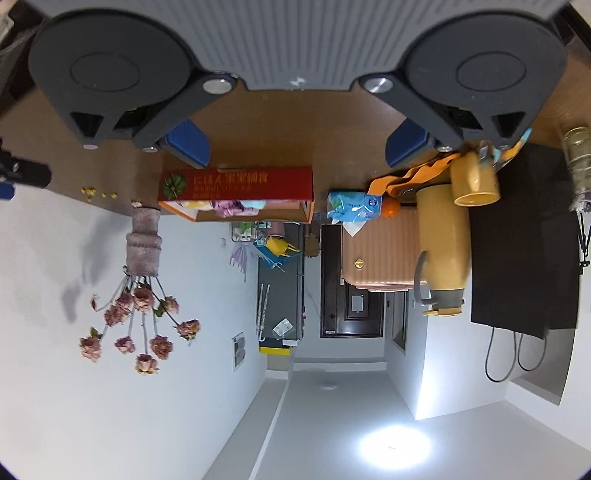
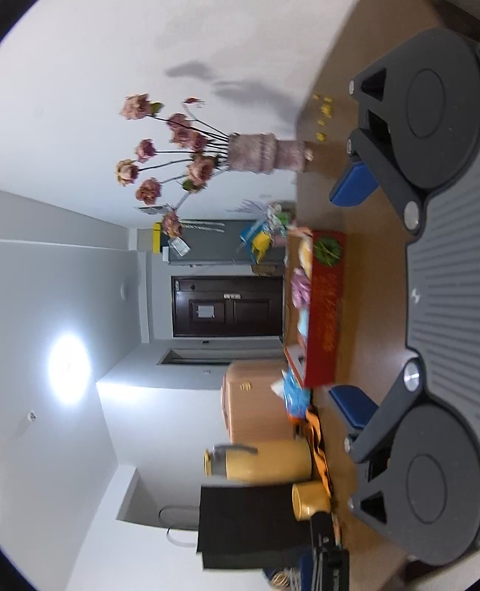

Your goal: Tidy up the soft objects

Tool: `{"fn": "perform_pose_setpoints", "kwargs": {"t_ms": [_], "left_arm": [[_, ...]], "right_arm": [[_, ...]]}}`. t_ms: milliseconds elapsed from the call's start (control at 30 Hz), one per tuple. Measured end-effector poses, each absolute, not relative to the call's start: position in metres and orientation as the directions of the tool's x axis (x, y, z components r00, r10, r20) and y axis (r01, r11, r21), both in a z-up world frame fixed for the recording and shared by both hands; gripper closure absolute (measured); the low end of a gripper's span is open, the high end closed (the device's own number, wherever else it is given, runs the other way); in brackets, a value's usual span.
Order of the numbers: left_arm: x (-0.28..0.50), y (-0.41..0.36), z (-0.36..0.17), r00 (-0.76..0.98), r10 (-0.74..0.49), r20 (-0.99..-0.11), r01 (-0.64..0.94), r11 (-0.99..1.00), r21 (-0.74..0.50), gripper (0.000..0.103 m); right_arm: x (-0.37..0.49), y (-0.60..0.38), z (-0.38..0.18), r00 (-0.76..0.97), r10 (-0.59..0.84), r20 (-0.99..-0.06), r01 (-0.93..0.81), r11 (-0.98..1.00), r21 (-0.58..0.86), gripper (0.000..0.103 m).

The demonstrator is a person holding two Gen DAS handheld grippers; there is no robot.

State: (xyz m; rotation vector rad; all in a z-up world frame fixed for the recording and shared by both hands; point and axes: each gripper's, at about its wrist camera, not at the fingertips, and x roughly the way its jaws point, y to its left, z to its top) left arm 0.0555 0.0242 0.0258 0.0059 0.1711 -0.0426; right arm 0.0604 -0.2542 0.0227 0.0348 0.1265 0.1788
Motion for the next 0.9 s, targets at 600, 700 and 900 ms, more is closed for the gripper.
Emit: {"fn": "perform_pose_setpoints", "kwargs": {"t_ms": [600, 700, 900], "left_arm": [[0.024, 0.024, 0.028, 0.984, -0.045, -0.171, 0.043, 0.999, -0.014, 0.0], [0.024, 0.023, 0.027, 0.984, -0.049, -0.172, 0.049, 0.999, -0.005, 0.0], [0.025, 0.021, 0.025, 0.983, -0.043, -0.179, 0.044, 0.999, 0.005, 0.0]], "right_arm": [[0.021, -0.235, 0.008, 0.974, 0.188, -0.125, -0.184, 0.982, 0.04, 0.0], [0.023, -0.235, 0.007, 0.972, 0.189, -0.138, -0.185, 0.982, 0.043, 0.0], [0.022, -0.235, 0.004, 0.976, 0.173, -0.131, -0.169, 0.985, 0.045, 0.0]]}}
